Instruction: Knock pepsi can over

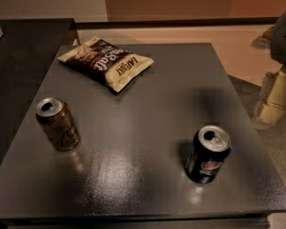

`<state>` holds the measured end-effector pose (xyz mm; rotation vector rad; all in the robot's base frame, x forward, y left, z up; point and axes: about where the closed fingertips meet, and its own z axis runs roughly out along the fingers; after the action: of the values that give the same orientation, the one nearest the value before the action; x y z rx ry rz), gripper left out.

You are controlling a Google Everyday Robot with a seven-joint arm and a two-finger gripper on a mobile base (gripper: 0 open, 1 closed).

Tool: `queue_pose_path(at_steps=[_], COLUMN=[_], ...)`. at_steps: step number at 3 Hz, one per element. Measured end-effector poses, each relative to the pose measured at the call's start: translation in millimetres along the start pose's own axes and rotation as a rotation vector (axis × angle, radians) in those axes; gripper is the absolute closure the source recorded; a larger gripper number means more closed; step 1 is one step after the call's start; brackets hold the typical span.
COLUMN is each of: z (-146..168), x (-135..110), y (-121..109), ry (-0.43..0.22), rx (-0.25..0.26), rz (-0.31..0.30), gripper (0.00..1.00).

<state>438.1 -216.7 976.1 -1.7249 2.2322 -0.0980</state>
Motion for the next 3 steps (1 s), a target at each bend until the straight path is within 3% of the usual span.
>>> queue_pose_path(at_steps=[2,3], z=[8.2,16.1], x=[3.4,8.6], y=[7.1,23.9], ry=[0.001,-0.046], rx=[-0.008,-0.037], rz=[-0.021,-0.043], gripper=[0.0,0.0])
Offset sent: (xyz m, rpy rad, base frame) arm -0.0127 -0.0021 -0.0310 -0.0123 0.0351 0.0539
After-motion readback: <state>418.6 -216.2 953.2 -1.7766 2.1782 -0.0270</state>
